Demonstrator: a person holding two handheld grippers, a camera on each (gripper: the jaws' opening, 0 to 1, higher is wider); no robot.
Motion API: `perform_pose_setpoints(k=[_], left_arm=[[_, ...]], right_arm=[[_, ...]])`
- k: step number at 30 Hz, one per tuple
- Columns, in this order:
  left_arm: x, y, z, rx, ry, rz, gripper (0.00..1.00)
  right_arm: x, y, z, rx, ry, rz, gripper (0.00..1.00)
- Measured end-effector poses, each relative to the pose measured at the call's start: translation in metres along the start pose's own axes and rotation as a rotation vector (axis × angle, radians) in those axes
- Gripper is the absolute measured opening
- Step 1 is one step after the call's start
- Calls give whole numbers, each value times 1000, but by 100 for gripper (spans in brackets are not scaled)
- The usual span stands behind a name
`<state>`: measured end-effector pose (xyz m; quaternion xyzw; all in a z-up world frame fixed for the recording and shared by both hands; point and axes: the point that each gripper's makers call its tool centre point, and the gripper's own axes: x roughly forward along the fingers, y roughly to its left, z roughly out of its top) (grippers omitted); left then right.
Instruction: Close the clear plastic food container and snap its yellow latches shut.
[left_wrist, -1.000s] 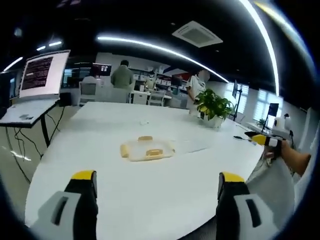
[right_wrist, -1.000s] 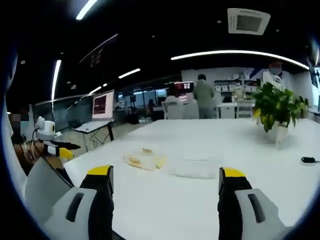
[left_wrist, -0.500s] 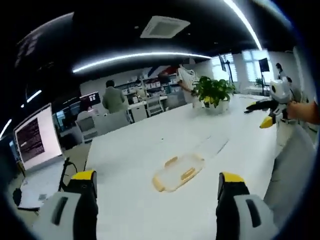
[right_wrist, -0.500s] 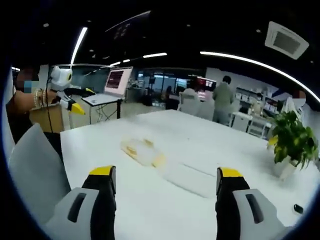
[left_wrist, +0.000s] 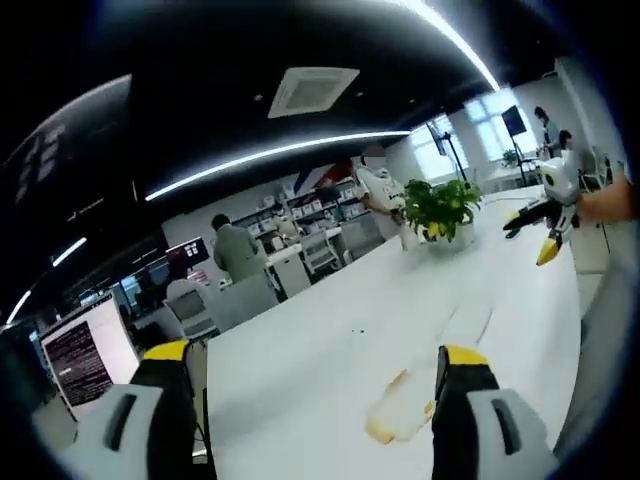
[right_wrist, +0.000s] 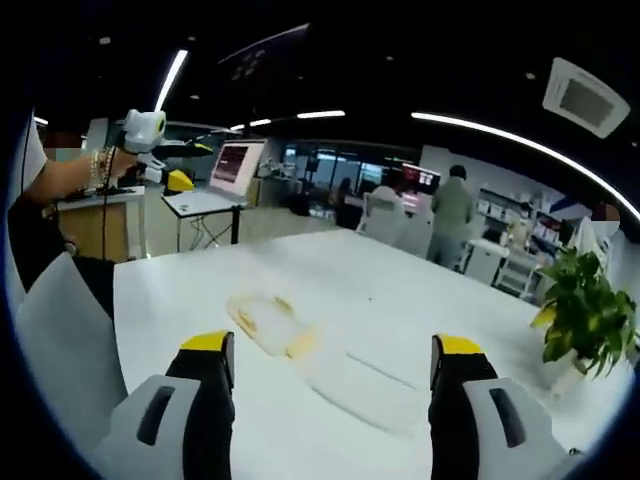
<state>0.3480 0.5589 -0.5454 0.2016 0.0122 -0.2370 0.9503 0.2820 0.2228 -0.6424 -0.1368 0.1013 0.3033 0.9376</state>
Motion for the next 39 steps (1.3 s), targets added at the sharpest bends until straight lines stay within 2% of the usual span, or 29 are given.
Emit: perform_pose_setpoints(k=[1,4,6,9,10,12,13,14,16,17,18,19,21,24,27,29,30,31,32,33,34,35,37,39], left_arm=[[2,0,13,-37,-41,-29,98],[5,19,33,-78,-71,-7,94],[8,27,42,-127,-61,-17,91],[13,41,64,-121,-75,-19,86],[15,45,78,-101,-98,-26,85],[20,47,91,-85,-96,-42,81],[23,45,93,-28,-92,-61,80],[29,41,85,-34,-49,-69,79],[36,24,62,-59,44,-143,78],[39,19,48,-64,108,-162,79],[42,13,27,-63,209,-176,79],[44,12,14,-49,269,-181,80],[53,5,0,-20,295,-225,83],[64,-2,-4,-47,276,-257,81],[76,-8,-17,0,298,-296,82],[84,-10,-34,42,334,-322,84],[87,-18,-48,56,375,-363,84],[87,-22,-59,44,422,-388,81],[87,-29,-75,44,479,-426,73],[91,-30,-85,73,501,-438,67],[95,-32,-91,99,501,-451,67],[99,-35,-98,120,496,-468,73],[98,-51,-117,135,561,-523,76],[102,-62,-132,194,575,-584,70]], right_arm=[[1,-1,2,-5,0,2,78],[1,-4,10,-21,-9,4,78],[1,-6,15,-27,-18,2,78],[2,-9,23,-27,-34,4,78],[2,-10,26,-23,-41,14,78],[6,-13,32,-20,-53,20,78],[8,-14,36,-23,-59,22,77],[11,-15,39,-32,-62,29,76],[19,-15,45,-46,-62,48,72],[22,-14,47,-57,-60,55,71],[28,-13,49,-72,-54,63,70],[32,-13,50,-86,-49,70,70],[42,-9,52,-114,-43,93,69],[58,-4,49,-139,-19,133,66],[76,0,42,-165,17,175,64],[89,5,38,-178,37,214,62],[98,8,34,-189,55,236,59],[103,10,31,-199,71,253,58],[112,12,26,-213,90,276,56],[118,13,22,-221,110,293,56],[125,15,15,-231,138,316,57],[130,17,9,-234,163,336,58],[143,19,-3,-267,207,363,60],[151,22,-13,-310,249,398,58]])
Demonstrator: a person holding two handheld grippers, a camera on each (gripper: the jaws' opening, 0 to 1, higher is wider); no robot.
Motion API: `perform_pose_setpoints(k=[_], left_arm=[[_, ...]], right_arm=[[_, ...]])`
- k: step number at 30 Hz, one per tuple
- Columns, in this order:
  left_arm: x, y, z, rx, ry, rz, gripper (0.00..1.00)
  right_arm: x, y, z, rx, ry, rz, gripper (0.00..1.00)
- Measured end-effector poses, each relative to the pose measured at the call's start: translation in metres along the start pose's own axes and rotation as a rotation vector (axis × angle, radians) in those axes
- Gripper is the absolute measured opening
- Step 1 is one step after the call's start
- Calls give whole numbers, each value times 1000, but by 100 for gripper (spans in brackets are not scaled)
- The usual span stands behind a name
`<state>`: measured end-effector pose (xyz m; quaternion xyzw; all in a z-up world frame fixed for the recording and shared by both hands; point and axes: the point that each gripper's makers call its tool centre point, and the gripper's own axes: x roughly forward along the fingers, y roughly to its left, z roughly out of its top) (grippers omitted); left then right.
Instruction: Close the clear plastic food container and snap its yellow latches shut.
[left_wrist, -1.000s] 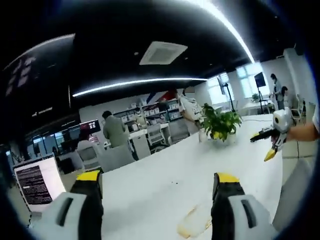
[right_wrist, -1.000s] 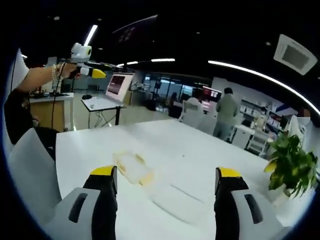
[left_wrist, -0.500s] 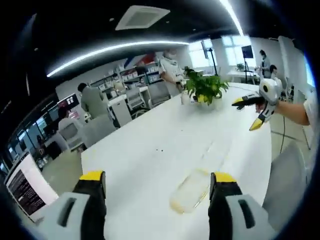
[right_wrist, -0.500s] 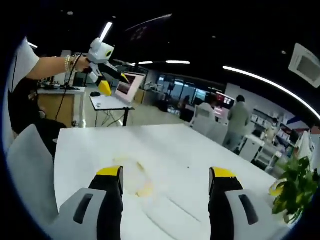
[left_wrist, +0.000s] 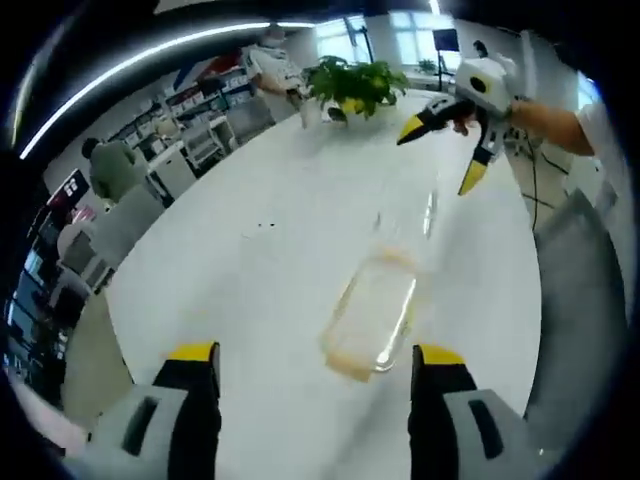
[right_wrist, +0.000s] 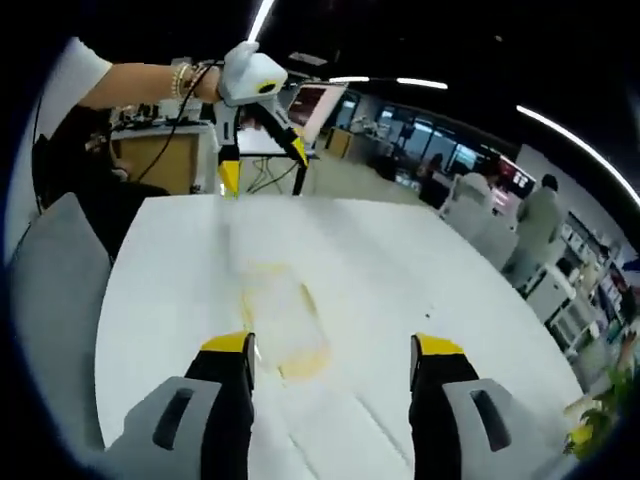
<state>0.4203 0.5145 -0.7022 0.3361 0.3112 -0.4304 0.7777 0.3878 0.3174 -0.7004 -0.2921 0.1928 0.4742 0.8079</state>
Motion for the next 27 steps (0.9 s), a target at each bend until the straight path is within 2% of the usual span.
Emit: perform_pose_setpoints(k=[1,3,4,8,9,13,18,21,23,27], left_arm=[[9,-3,-5,28,17,-20,69],[23,-8,-14,17,58,-60,66],[28,-10,-16,37,65,-75,65],[52,-21,-28,95,118,-138,61],[59,-17,-31,104,131,-150,61],[75,-25,-44,146,169,-197,62],[87,-29,-53,157,183,-232,60],[94,-31,-59,172,194,-257,57],[99,-32,-62,185,203,-271,53],[106,-35,-67,184,220,-292,53]], right_arm=[[8,4,-3,-19,23,43,56],[18,8,-8,-30,57,100,55],[26,10,-11,-37,74,129,55],[51,13,-29,-83,157,195,54],[55,16,-33,-96,177,217,54],[72,25,-48,-123,236,290,56],[90,28,-63,-172,295,346,53],[97,30,-75,-172,345,390,53],[102,29,-80,-191,364,395,54],[110,32,-84,-199,389,418,53]])
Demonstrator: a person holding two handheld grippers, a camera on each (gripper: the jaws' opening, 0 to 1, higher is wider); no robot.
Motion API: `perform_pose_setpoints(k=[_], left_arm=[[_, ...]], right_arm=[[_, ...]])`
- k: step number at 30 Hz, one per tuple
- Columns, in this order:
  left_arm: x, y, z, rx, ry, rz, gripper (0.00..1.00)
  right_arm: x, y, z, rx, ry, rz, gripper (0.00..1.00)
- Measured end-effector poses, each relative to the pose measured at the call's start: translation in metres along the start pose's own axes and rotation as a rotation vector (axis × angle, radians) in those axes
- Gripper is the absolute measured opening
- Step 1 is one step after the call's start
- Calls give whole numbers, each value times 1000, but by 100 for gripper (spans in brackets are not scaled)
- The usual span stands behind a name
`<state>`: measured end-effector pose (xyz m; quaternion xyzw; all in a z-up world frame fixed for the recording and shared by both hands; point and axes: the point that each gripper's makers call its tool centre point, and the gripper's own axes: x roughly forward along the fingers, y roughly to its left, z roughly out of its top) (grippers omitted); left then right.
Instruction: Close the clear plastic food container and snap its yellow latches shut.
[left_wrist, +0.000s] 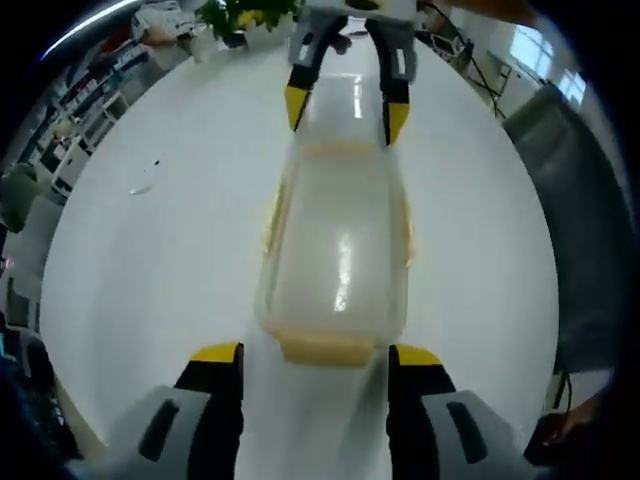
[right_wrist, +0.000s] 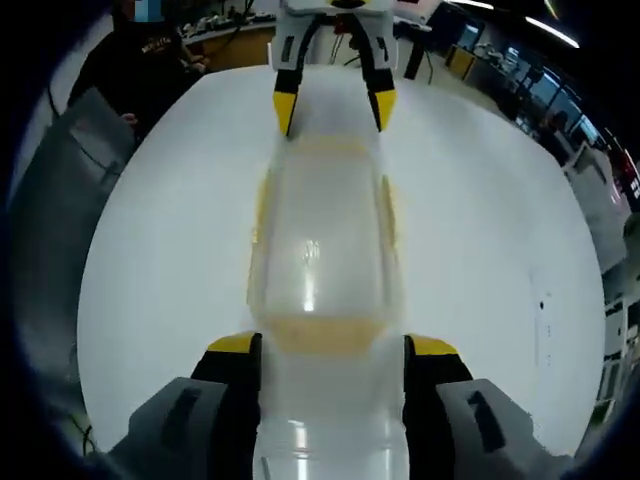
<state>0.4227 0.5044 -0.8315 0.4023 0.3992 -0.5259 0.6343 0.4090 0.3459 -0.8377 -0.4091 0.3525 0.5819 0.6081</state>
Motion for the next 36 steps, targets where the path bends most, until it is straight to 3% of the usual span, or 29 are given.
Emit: perform_pose_setpoints(k=[4,10,15,26,36], left_arm=[[6,-2,-9,56,63,-12,51],[12,-6,-7,55,39,-30,43],[12,-12,-7,72,42,-62,37],[13,-13,-6,70,86,-90,37],[11,-13,-5,54,39,-89,37]], right_arm=[[5,4,0,-6,8,23,49],[11,4,-3,6,9,46,38],[11,2,-4,5,11,56,38],[10,5,-4,4,70,82,39],[9,3,-4,17,106,78,38]])
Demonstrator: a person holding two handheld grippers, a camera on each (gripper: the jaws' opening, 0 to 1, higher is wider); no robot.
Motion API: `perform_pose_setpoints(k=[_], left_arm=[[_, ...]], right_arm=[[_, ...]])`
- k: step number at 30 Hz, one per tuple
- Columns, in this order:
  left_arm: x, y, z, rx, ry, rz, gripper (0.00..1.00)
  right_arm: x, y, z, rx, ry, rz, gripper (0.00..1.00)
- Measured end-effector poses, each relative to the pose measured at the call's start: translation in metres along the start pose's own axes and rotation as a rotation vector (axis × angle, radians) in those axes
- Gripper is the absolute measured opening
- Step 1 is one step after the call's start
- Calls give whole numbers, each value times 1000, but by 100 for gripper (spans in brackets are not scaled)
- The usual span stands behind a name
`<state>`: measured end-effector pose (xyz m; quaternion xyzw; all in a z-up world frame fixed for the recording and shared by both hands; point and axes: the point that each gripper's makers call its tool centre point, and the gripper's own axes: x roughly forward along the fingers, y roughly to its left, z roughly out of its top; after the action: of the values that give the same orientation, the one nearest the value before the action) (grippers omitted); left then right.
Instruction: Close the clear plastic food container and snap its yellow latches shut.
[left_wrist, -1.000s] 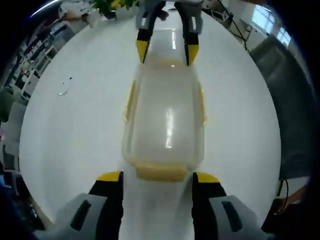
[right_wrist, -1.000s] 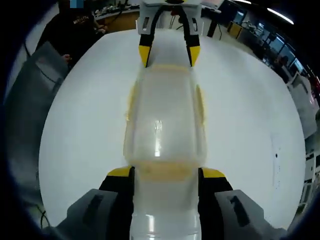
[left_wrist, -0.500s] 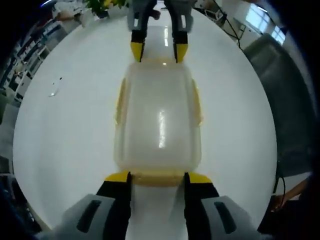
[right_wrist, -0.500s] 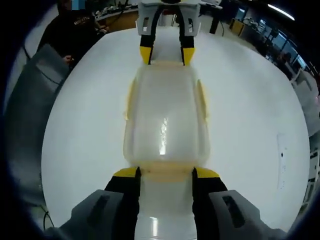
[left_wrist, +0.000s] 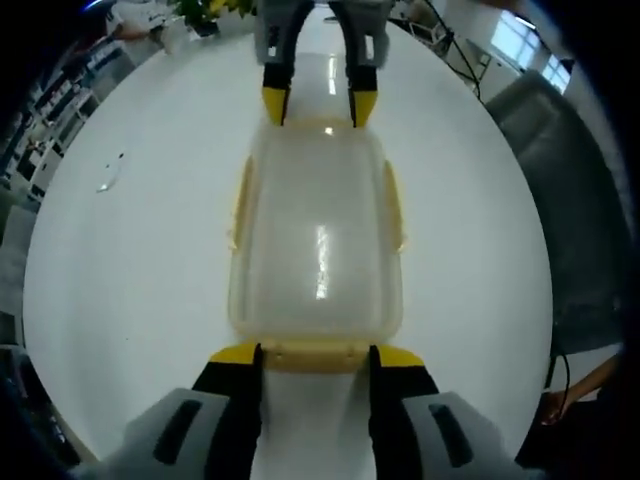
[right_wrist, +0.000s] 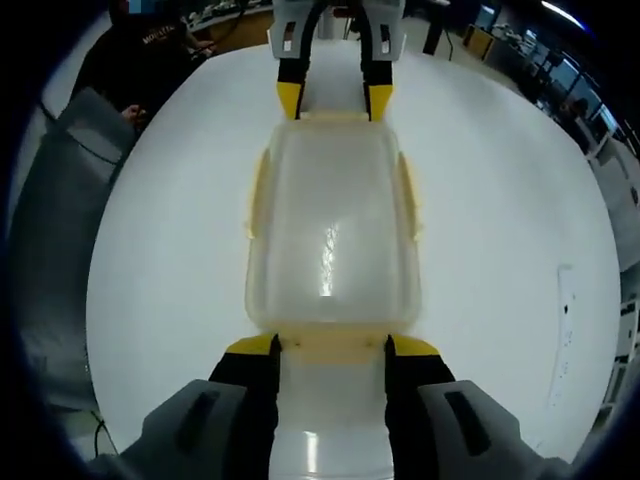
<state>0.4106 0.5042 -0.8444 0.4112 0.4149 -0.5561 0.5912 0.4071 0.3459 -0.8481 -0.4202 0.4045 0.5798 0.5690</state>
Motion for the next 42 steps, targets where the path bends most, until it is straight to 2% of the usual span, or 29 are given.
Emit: perform_pose_setpoints(k=[6,10,13,18,21,26,30,36,42], left_arm=[[-2,0,-1,-8,-51,-1,34],[-5,-2,-2,24,-10,16,34],[-16,-5,3,13,-5,24,34],[-42,-4,15,18,-31,57,34],[-55,-4,27,38,-56,97,34],[-69,-9,51,38,-106,126,34],[-78,-13,72,41,-124,137,34],[-84,-14,109,67,-145,157,34],[-77,-16,144,84,-165,164,34]], right_arm=[[-1,-3,-1,4,-9,-1,38],[-3,2,4,21,-30,17,37],[-13,2,7,6,-39,-1,37],[-41,1,10,-11,-72,-43,37],[-60,4,11,-17,-90,-63,37],[-88,10,3,-43,-70,-98,37],[-110,17,-7,-55,-55,-121,37],[-138,23,-32,-48,-34,-162,37],[-156,27,-63,-37,-10,-178,37]])
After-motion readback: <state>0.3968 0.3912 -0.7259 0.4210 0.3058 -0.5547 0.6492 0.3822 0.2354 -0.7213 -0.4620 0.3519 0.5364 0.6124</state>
